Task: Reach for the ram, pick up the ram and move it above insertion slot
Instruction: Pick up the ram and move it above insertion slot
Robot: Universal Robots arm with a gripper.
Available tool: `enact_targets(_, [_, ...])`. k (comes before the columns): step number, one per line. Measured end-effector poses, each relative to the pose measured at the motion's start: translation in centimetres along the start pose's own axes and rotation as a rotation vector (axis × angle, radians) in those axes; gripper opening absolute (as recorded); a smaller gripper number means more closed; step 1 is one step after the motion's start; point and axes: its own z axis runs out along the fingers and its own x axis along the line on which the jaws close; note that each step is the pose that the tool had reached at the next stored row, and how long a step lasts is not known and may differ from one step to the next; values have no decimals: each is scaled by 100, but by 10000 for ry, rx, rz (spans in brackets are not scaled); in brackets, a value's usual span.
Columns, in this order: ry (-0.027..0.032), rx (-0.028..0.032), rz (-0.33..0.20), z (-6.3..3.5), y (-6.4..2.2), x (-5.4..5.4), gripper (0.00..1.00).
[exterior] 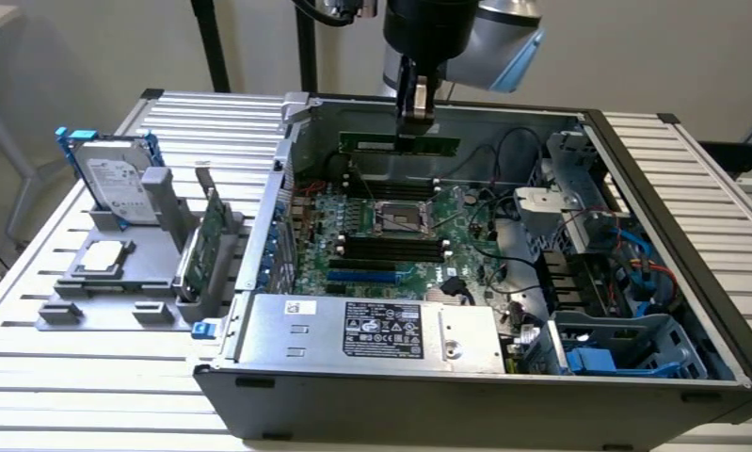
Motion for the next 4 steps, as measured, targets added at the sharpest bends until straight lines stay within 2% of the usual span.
enact_targets(4, [0, 0, 1, 0, 0, 0, 14])
